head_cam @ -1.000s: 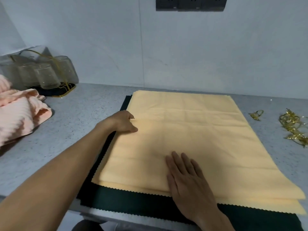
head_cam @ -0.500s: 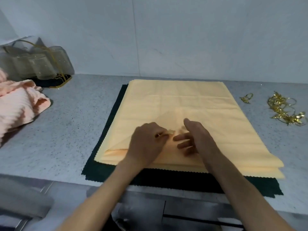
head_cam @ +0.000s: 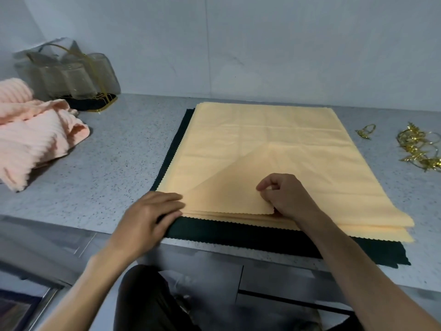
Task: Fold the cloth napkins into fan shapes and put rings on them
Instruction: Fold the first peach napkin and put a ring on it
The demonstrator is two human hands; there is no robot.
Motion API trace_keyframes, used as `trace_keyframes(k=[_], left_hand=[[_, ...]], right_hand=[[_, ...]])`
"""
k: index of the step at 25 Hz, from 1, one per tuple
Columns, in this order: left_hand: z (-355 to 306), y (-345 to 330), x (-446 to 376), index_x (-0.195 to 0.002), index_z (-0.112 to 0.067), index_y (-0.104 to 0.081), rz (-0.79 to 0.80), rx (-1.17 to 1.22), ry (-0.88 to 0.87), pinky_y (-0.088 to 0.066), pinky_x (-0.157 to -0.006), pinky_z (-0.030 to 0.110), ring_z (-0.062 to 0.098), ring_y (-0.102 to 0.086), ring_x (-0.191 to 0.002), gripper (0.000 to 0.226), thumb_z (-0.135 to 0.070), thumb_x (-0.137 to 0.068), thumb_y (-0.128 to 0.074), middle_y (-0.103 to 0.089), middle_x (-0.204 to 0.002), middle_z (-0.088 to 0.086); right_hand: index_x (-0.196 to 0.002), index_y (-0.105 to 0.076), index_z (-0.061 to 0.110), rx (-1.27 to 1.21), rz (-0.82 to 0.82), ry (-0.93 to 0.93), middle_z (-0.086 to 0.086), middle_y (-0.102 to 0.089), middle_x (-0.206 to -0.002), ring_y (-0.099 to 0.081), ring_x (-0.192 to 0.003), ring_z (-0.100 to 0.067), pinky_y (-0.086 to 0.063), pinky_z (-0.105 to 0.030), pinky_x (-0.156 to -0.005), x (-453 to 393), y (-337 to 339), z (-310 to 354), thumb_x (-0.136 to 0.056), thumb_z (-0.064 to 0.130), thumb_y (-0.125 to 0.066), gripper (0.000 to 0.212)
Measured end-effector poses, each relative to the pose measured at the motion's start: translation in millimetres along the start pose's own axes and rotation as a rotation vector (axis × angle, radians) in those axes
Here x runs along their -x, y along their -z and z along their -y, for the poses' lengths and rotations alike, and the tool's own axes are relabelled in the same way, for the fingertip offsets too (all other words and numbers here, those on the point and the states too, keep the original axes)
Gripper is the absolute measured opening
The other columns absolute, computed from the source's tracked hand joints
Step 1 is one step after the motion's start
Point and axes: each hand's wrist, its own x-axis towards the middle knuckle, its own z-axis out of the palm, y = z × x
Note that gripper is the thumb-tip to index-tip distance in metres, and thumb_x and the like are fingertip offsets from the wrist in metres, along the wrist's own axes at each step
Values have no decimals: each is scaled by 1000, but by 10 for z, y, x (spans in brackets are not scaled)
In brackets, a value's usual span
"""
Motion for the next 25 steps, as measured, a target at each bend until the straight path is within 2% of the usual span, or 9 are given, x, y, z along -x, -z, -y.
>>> trace_keyframes(k=[5,8,10,13,16,18,21,23,25], left_hand=[[172,139,95,-97,-19,-80,-61,43,87,-51,-87,21,3,-67,-94,30,-42,-85,-64,-73,-100,-13],[164,110,102,-92,-17,-80,-89,45,86,-50,-85,19,1,-65,-91,12,-22,-81,-80,-73,-97,-12],[139,95,115,-91,-15,-80,-91,46,72,-48,-85,13,-1,-63,-92,15,-16,-76,-78,-73,-96,-11],[134,105,120,-90,-17,-80,-106,60,74,-47,-86,11,-2,-63,-93,10,-24,-83,-79,-73,-95,-13],[117,135,111,-86,-18,-80,-74,58,62,-47,-82,14,-2,-62,-90,32,-42,-84,-58,-72,-94,-17],[106,145,88,-84,-19,-80,-37,54,64,-48,-80,18,-3,-62,-88,34,-44,-83,-56,-71,-94,-19],[138,176,62,-82,-23,-79,25,63,140,-48,-80,20,-5,-62,-90,20,-37,-81,-65,-69,-94,-26],[91,203,45,-81,-25,-78,41,-2,174,-49,-76,24,-2,-63,-89,9,-29,-81,-69,-69,-95,-25],[-124,142,-83,-91,-21,-78,-6,-97,169,-48,-83,27,15,-65,-97,18,-26,-88,-61,-72,-104,-14]], right_hand=[[-83,-72,21,93,22,34,5,-58,-69,-57,-64,-11,-50,-29,-61,53,24,7,-88,13,-66,11],[-81,-72,19,117,38,30,6,-56,-66,-55,-61,-10,-48,-26,-58,61,47,4,-87,11,-67,13],[-81,-71,21,120,33,27,6,-56,-67,-55,-61,-9,-46,-23,-57,60,68,-8,-89,9,-64,16],[-85,-70,24,151,32,34,5,-57,-75,-56,-68,-10,-44,-23,-61,53,66,-31,-90,10,-62,16],[-87,-70,24,188,14,50,5,-58,-80,-57,-72,-10,-43,-22,-62,62,40,-42,-89,11,-62,15],[-86,-70,23,199,9,53,5,-58,-79,-57,-71,-10,-44,-22,-61,66,36,-35,-88,11,-63,14],[-82,-69,24,192,26,36,4,-59,-74,-57,-67,-10,-42,-22,-59,51,55,-22,-86,10,-65,15],[-79,-68,25,191,41,25,4,-60,-72,-58,-65,-10,-42,-22,-58,31,65,-20,-84,11,-66,15],[-78,-68,26,193,47,24,5,-60,-72,-57,-65,-9,-41,-22,-59,9,74,-17,-83,12,-67,15]])
